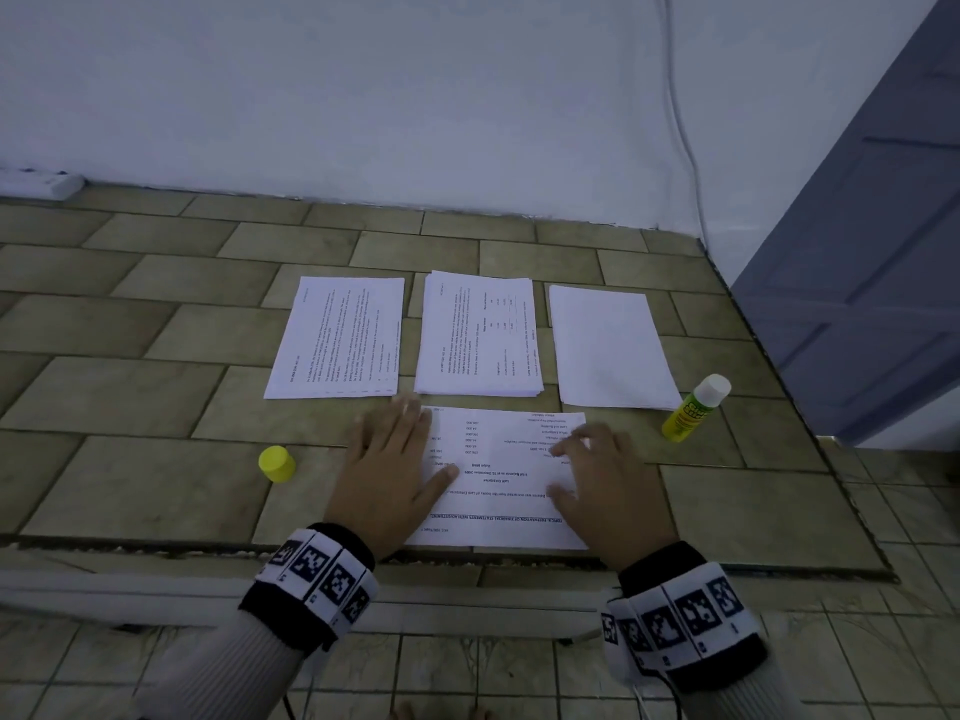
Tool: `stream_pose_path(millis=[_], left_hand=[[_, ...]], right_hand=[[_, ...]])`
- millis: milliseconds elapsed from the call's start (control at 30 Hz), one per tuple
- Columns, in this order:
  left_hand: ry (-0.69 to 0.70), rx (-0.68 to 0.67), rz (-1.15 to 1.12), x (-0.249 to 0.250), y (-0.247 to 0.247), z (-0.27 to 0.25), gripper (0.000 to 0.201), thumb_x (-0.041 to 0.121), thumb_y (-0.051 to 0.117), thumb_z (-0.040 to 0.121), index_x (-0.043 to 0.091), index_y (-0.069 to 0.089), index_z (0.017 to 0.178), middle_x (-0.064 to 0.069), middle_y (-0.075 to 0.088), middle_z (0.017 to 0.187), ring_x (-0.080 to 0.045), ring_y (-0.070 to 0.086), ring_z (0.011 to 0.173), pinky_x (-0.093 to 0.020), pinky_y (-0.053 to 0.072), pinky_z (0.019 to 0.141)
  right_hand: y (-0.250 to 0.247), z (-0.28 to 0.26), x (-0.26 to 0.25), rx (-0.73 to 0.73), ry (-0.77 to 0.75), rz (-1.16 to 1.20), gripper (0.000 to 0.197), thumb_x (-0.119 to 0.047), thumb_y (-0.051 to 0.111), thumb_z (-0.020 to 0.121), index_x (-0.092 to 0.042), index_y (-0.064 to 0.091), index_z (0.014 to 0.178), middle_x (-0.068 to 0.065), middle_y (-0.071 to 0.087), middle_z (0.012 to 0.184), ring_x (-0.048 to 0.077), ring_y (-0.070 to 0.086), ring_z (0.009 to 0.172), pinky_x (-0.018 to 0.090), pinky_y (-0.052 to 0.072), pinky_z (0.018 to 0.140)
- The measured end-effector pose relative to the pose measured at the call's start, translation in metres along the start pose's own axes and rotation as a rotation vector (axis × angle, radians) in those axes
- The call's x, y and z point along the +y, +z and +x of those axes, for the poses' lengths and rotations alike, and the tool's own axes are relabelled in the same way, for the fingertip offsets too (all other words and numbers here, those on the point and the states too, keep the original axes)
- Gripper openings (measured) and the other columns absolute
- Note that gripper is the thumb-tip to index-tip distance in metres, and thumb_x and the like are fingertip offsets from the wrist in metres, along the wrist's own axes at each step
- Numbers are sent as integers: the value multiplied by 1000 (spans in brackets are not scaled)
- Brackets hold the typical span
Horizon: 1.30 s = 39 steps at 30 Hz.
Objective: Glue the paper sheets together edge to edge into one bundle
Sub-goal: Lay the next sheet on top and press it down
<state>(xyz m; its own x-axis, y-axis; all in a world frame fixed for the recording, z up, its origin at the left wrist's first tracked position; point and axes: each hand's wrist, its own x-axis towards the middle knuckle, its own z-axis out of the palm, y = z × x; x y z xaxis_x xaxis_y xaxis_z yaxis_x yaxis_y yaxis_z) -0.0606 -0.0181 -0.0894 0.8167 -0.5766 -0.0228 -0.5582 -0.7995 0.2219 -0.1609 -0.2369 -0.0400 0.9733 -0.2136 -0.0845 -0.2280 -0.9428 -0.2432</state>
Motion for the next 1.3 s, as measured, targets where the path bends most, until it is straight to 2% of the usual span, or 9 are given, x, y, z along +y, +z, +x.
stream_pose_path(millis=[133, 233, 300, 400, 567, 833, 1000, 1167, 1300], left_hand=[[0, -23, 20, -4, 13, -1, 107, 75, -23, 77, 6, 5, 155, -7, -2, 162, -13, -17, 145, -49, -8, 120], [31, 39, 39, -8, 19, -4, 89, 61, -4, 96, -2, 31, 148, -16, 25, 157, -24, 17, 147, -56, 15, 117], [66, 81, 55, -11, 24, -4, 72, 46, 12, 100, -4, 44, 140, -20, 41, 149, -31, 34, 140, -60, 27, 111], [94, 152, 68, -12, 26, -2, 65, 38, 27, 94, -5, 49, 137, -21, 45, 145, -33, 41, 136, -54, 20, 111], [42, 104, 91, -9, 24, -2, 73, 49, 12, 101, -4, 44, 141, -19, 41, 149, -30, 37, 140, -59, 30, 109], [30, 104, 101, -9, 24, -2, 70, 47, 21, 98, -2, 39, 144, -19, 35, 153, -30, 30, 143, -57, 24, 112], [22, 94, 112, -8, 23, -1, 70, 48, 21, 97, 0, 40, 144, -21, 36, 152, -33, 33, 142, -57, 26, 112], [27, 94, 109, -8, 22, -2, 71, 50, 22, 97, 0, 41, 143, -19, 37, 151, -32, 33, 142, -58, 28, 111], [35, 69, 105, -10, 23, -2, 72, 49, 16, 98, -1, 43, 142, -21, 38, 150, -33, 35, 140, -59, 29, 110]], right_hand=[[20, 5, -39, -99, -123, 122, 61, -54, 36, 97, -22, 27, 148, -2, 5, 161, 17, 0, 148, 44, 1, 120], [43, 15, -65, -127, -210, 77, 74, -62, 11, 91, -20, 14, 152, -1, -6, 161, 14, -11, 147, 49, -14, 114], [54, 24, -76, -98, -261, 50, 84, -66, 0, 85, -18, 10, 153, 0, -3, 162, 14, -9, 148, 50, -15, 114], [65, 34, -79, -69, -285, 16, 94, -70, -10, 79, -15, 10, 153, 1, 4, 161, 14, -3, 148, 51, -12, 116], [64, 31, -50, -27, -193, -50, 105, -74, -24, 73, -15, 9, 154, -1, 4, 161, 12, -1, 148, 47, -10, 117], [51, 15, 18, -22, 13, -130, 103, -73, -28, 71, -18, 0, 154, -5, -2, 161, 8, -4, 147, 48, -6, 117], [38, 13, 4, -15, 106, -109, 101, -71, -20, 73, -14, 2, 153, 0, 1, 162, 14, 1, 148, 50, -9, 115], [53, 22, -50, -51, -129, -9, 100, -71, -23, 73, -15, -2, 153, 2, -6, 161, 14, -9, 148, 50, -14, 116], [67, 33, -60, -46, -225, -24, 102, -73, -23, 75, -14, 7, 153, 2, 3, 161, 13, -2, 148, 48, -11, 117]])
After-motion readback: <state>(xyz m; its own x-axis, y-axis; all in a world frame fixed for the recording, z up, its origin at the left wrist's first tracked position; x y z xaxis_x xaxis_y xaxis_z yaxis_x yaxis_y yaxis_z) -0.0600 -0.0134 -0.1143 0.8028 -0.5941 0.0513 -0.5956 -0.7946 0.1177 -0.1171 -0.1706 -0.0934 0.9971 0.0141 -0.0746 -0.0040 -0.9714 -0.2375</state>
